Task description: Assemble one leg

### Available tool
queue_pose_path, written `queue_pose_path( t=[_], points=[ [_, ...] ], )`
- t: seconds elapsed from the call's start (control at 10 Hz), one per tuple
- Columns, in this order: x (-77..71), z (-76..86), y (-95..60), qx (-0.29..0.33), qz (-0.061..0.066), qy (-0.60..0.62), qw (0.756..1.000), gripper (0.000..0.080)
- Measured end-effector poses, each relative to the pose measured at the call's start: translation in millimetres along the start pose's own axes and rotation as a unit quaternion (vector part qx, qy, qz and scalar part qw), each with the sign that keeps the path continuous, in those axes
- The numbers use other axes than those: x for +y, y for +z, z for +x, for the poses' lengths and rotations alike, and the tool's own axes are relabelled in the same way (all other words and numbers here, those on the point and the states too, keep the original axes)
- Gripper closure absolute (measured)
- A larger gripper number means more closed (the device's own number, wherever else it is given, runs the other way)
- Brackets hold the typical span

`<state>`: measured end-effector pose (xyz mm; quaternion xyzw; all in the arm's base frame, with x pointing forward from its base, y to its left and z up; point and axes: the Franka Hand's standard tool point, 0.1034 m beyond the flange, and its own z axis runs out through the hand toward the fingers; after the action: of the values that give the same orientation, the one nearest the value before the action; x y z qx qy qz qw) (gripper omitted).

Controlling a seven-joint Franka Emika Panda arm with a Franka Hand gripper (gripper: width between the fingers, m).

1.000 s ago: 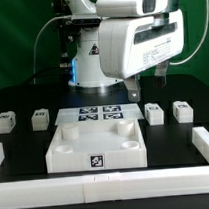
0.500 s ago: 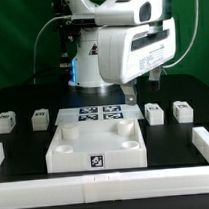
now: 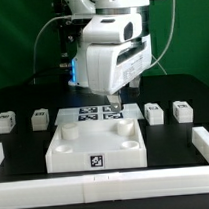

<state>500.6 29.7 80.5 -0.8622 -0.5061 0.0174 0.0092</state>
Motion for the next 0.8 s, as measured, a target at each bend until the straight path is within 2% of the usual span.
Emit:
queue_pose_path(
  t=[0.3,0.4,0.8],
  points=[
    [-0.6,-1.2,1.3,0.0,-0.003,-0.02,1.0,0.015],
    [-7.2,-6.2,5.7,-0.002,-0.004,-0.06,0.998,0.015],
    [-27.4,-33.1,16.3,-0.007,0.007,-0.163,0.987,0.015]
  ],
)
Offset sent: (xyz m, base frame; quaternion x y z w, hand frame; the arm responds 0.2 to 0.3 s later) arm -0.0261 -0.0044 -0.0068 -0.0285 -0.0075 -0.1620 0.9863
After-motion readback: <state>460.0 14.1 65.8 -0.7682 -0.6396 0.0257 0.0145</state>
